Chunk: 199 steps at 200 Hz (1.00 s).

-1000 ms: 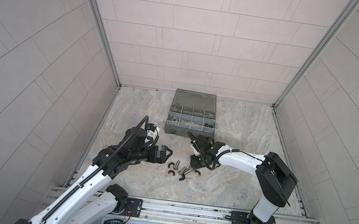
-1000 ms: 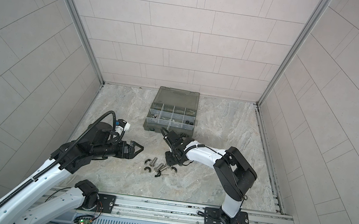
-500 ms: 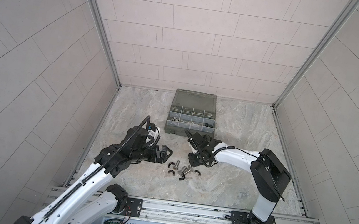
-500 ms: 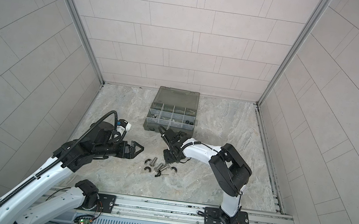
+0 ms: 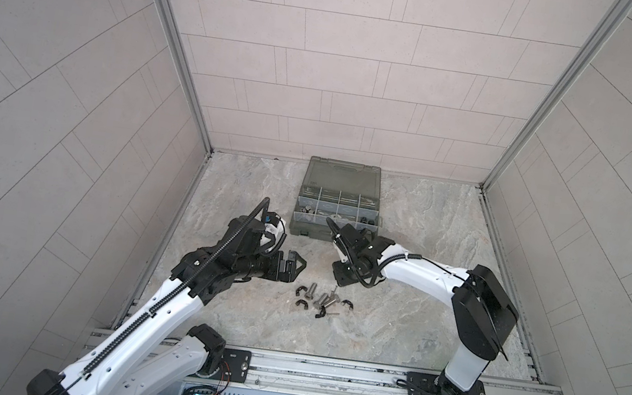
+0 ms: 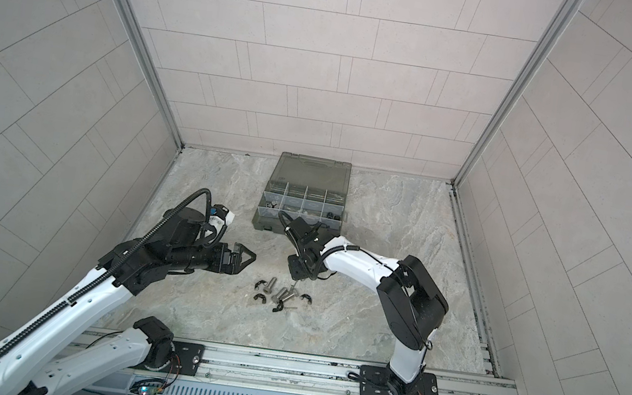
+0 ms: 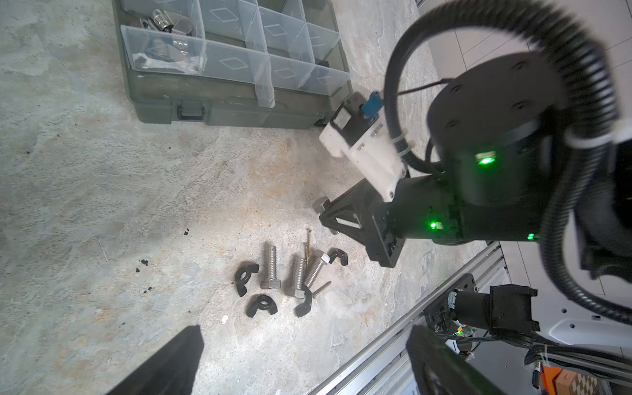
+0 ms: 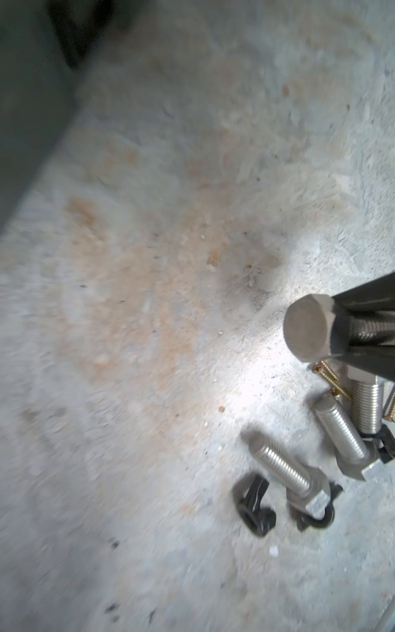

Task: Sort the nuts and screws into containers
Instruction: 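Carry the silver bolt with the right gripper into a box compartment and release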

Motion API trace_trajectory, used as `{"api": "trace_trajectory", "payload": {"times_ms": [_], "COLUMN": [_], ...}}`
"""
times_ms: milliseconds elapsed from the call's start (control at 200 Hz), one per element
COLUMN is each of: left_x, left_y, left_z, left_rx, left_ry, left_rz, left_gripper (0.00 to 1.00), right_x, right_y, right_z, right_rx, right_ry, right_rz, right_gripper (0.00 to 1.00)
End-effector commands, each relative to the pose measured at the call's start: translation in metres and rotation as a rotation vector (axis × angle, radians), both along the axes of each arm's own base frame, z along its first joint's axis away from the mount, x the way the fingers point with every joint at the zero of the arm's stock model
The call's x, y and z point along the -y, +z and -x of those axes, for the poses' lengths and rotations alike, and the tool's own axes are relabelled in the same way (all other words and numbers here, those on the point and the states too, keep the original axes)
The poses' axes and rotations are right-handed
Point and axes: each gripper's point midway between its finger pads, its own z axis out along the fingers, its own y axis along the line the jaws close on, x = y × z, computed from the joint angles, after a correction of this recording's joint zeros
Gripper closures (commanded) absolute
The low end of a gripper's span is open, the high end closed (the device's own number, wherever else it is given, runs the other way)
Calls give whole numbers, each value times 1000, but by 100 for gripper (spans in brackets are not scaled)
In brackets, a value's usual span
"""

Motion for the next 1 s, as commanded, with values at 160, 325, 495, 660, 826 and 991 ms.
{"api": "trace_trajectory", "payload": {"times_ms": [160,325,495,660,826,991], "left_x": [4,4,4,8,9,10], "left_y": [17,14,10,8,7,3], "left_z": [-11,-14,-19,-27,-31,-37], "left_rx": [45,43,35,40,35,26], "left_ry": [-22,-22,-25,-25,-34,-39], "left_rz": [-15,-33,-56,-59,-73,-93], "left_gripper": [0,0,0,0,0,0], "right_x": [21,27,23,25,24,22], "right_y": [62,68,65,49,36,20], "right_z": [-58,-101,-144,-183,-211,-224], "right_rx": [126,125,106,99,82,55], "right_ry": [-98,-160,-198,-236,-265,-280], "right_rz": [-37,-79,-146,-160,-203,-218], "right_gripper": [89,89,89,89,88,86]}}
